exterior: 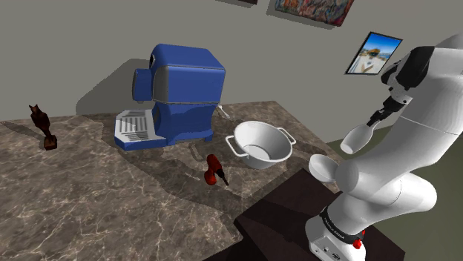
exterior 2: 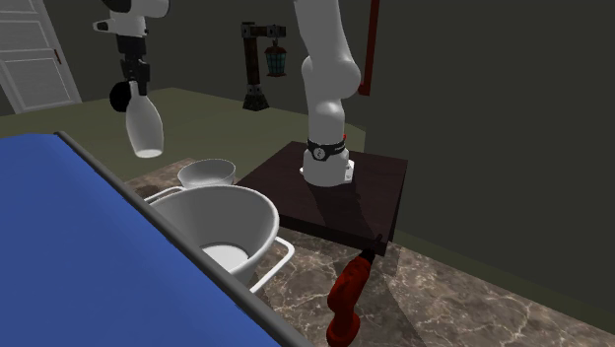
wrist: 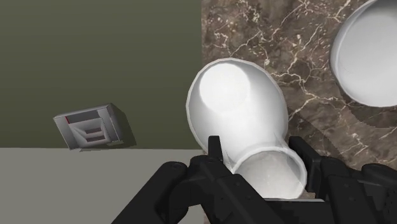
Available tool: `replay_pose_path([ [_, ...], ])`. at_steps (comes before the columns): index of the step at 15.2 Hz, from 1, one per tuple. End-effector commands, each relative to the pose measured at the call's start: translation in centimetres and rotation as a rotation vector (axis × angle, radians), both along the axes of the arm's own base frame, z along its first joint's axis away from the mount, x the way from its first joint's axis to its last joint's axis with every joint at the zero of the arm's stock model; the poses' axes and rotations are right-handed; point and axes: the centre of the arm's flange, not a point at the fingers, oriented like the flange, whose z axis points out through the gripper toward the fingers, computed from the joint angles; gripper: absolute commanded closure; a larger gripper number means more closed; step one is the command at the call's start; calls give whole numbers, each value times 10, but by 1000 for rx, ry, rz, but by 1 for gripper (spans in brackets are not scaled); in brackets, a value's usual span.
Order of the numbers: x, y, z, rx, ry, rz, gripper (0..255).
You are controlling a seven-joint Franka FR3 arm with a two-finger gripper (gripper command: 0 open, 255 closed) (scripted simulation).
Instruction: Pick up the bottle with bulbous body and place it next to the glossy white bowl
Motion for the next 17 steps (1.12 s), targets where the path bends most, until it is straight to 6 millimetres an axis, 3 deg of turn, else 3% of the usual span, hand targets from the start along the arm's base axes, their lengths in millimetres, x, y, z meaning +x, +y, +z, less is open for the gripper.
replay_pose_path([
  [1,1,-1,-10,-1,0,0,255],
  [13,1,-1,-72,-1,0,0,255],
  [17,1,-1,-72,-1,0,0,255],
])
